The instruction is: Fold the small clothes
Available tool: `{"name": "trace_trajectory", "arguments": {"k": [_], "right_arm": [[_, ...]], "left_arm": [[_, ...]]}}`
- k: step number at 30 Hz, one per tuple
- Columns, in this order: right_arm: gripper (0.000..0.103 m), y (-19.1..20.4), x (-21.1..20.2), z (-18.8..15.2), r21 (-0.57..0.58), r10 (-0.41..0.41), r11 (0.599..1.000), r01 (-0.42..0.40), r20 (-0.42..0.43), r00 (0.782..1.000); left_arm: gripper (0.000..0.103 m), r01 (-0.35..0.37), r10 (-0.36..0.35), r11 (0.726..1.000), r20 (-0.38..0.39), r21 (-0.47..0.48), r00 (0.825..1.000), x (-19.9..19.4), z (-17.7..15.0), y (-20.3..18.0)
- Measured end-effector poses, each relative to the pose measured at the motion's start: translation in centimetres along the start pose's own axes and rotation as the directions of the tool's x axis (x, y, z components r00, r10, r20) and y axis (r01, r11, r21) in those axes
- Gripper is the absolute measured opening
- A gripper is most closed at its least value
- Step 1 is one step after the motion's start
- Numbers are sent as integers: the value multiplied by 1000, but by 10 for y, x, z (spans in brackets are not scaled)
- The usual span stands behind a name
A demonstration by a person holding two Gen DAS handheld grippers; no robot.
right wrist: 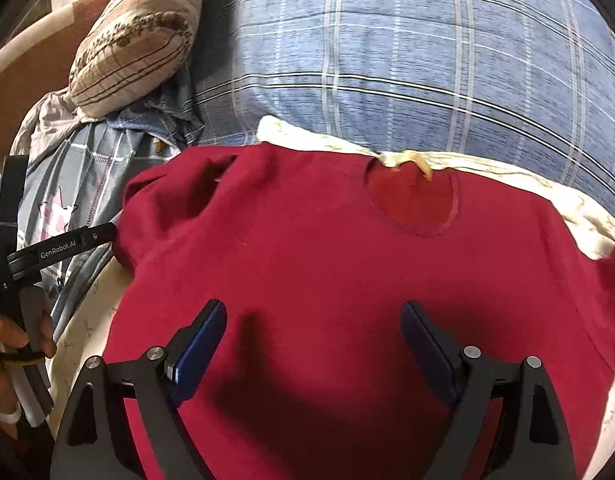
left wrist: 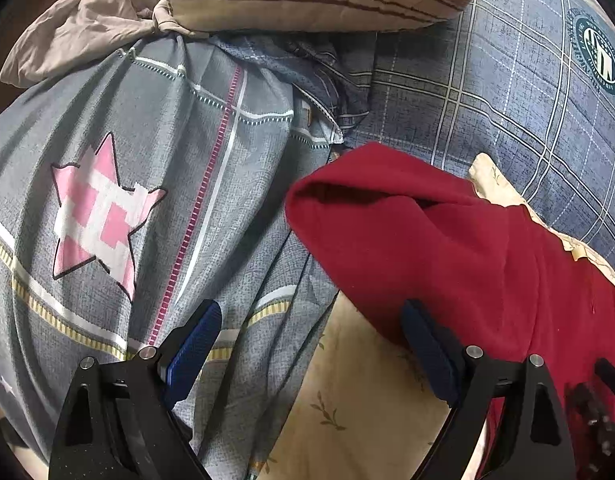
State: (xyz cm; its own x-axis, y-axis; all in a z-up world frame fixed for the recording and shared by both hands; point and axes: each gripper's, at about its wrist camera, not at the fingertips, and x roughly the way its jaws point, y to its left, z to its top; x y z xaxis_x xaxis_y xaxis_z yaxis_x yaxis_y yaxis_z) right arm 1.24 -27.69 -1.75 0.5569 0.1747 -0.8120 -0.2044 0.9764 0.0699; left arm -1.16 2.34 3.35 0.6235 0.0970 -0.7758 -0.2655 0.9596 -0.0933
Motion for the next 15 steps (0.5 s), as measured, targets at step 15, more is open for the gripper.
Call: {"name": "trace_trajectory", "arguments": {"k": [15], "right_arm": [[89,19,7,14,-33,20,999,-19,13,1000]], "left_arm": [[91,-1,1,1000,0,-13,1000,0,2,2]]}}
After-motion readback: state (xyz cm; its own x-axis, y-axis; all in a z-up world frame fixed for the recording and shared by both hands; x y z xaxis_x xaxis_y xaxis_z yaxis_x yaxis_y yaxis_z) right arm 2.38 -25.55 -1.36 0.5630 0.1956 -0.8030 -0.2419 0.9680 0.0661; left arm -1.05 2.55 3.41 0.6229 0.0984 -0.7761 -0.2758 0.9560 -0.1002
